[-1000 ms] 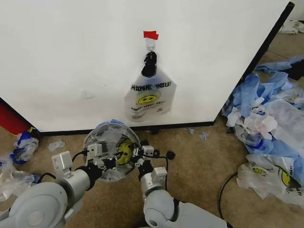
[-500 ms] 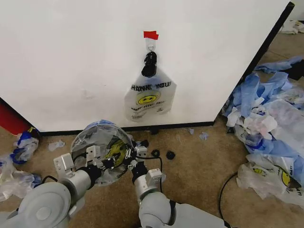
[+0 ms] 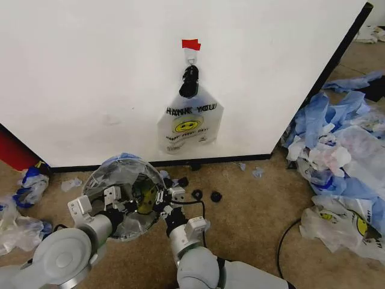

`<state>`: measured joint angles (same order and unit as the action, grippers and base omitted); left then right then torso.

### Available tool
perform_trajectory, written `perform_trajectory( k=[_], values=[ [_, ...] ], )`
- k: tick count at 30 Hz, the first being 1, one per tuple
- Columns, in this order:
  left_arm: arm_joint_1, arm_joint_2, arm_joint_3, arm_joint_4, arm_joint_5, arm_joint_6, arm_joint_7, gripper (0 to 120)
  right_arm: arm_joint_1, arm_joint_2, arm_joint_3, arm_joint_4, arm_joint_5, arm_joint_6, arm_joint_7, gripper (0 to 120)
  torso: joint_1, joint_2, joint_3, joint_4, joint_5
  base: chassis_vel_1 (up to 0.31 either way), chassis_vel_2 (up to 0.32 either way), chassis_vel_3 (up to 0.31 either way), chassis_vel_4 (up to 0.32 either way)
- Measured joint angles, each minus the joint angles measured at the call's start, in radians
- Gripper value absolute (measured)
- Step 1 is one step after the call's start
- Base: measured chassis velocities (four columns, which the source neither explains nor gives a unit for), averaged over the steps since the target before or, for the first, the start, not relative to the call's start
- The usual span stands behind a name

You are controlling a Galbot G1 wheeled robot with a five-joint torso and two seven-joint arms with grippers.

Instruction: Pick up the garbage bag from the wall and place it over the trash bin.

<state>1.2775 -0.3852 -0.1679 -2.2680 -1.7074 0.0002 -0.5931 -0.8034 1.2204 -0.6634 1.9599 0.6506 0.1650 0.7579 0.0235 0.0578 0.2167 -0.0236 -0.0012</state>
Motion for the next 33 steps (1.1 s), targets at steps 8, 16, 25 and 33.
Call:
perform_trajectory(
  k=[8,16,25,33],
  values=[
    [-0.118,-0.028,0.111,0.052,-0.005,-0.005,-0.039,0,-0.004,-0.015,-0.014,0.002,-0.016,0.000,-0.005,0,0.000,0.000,0.000,0.0000,-0.0001,0.000,0.000,0.000,0.000],
    [-0.208,-0.037,0.162,0.049,-0.048,0.000,-0.083,0,-0.010,-0.024,-0.029,-0.005,-0.034,-0.005,-0.007,0,0.000,0.000,0.000,0.0000,0.0001,0.000,0.000,0.000,0.000],
    [-0.243,-0.073,0.196,0.069,-0.063,0.000,-0.108,0,-0.004,-0.020,-0.035,-0.007,-0.036,-0.013,-0.001,0,0.000,0.000,0.000,0.0000,0.0000,0.000,0.000,0.000,0.000],
    [-0.275,-0.111,0.226,0.116,-0.054,0.000,-0.111,0,-0.011,-0.017,-0.044,-0.001,-0.045,-0.014,0.000,0,0.000,0.000,0.000,-0.0001,0.0001,0.000,0.000,0.000,0.000]
  ],
)
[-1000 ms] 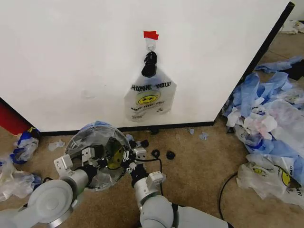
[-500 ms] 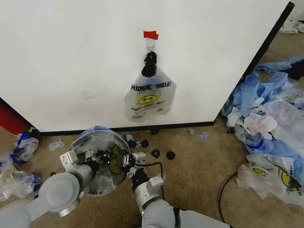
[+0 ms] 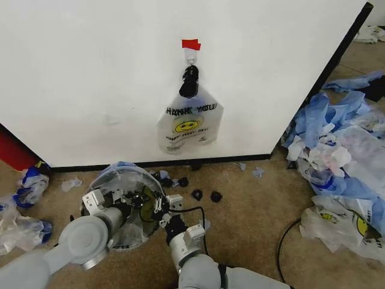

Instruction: Pick up the garbage bag from the wall and place it over the trash bin.

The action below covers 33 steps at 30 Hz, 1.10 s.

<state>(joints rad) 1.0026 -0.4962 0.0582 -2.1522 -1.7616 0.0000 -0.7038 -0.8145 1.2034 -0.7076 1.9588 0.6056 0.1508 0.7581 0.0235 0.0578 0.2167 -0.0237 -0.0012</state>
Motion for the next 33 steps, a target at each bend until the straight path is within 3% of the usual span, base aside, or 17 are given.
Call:
perform_trajectory(
  k=[33],
  values=[
    [-0.100,-0.138,0.122,0.127,0.055,-0.027,0.001,0,-0.030,-0.017,-0.019,0.008,-0.028,0.005,-0.015,0,0.000,0.000,0.000,0.0001,-0.0002,0.000,0.000,0.000,0.000]
  ],
)
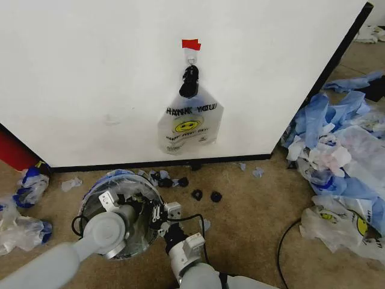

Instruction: Pick up the garbage bag from the wall and place it over the trash bin.

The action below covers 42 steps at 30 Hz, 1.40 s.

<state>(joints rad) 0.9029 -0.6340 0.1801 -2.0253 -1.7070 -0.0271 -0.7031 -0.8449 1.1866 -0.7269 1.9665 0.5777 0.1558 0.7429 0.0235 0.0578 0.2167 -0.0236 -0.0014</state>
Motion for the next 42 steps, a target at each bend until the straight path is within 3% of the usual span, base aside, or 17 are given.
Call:
perform_trajectory(
  k=[14,31,42],
  values=[
    [-0.043,-0.027,0.053,0.026,0.014,-0.011,-0.006,0,-0.002,-0.010,0.010,0.003,-0.003,0.003,-0.005,0,0.000,0.000,0.000,-0.0001,0.0002,0.000,0.000,0.000,0.000],
    [0.027,0.066,-0.028,-0.066,-0.002,-0.005,-0.026,0,0.009,-0.001,0.007,-0.022,-0.005,0.007,-0.008,0,0.000,0.000,0.000,0.0001,0.0002,0.000,0.000,0.000,0.000],
    [0.018,0.028,-0.025,-0.031,0.036,-0.018,0.003,0,-0.001,-0.004,-0.005,-0.010,-0.009,0.006,-0.008,0,0.000,0.000,0.000,-0.0001,0.0001,0.000,0.000,0.000,0.000]
  ],
)
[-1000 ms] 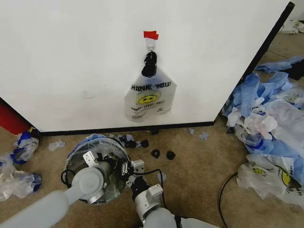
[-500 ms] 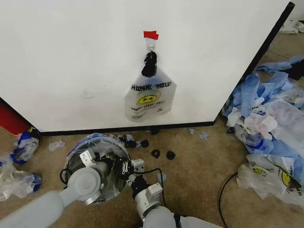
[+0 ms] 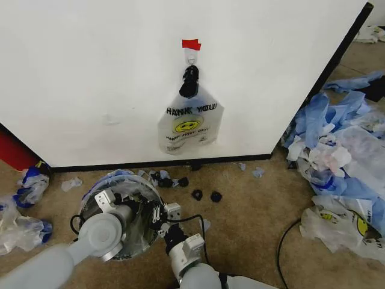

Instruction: Pick up the garbage bag from the wall and place it over the trash bin.

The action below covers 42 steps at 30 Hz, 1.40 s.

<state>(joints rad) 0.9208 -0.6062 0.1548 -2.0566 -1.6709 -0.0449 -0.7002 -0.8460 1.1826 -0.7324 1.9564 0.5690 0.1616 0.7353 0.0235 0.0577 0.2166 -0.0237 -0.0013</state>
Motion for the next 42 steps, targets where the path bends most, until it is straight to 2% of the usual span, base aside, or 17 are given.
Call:
perform_trajectory(
  k=[10,25,42],
  values=[
    [-0.018,-0.046,0.032,0.029,0.035,-0.043,0.027,0,-0.015,-0.009,-0.001,0.000,-0.014,0.004,-0.005,0,0.000,0.000,0.000,0.0000,0.0000,0.000,0.000,0.000,0.000],
    [-0.014,-0.052,0.061,-0.008,0.011,-0.034,-0.010,0,0.042,0.018,0.035,-0.028,0.005,0.002,0.004,0,0.000,0.000,0.000,0.0001,0.0000,0.000,0.000,0.000,0.000],
    [-0.069,-0.060,0.109,0.012,-0.014,-0.025,-0.029,0,0.046,0.010,0.018,-0.012,0.014,-0.004,0.003,0,0.000,0.000,0.000,0.0001,0.0000,0.000,0.000,0.000,0.000]
  ],
)
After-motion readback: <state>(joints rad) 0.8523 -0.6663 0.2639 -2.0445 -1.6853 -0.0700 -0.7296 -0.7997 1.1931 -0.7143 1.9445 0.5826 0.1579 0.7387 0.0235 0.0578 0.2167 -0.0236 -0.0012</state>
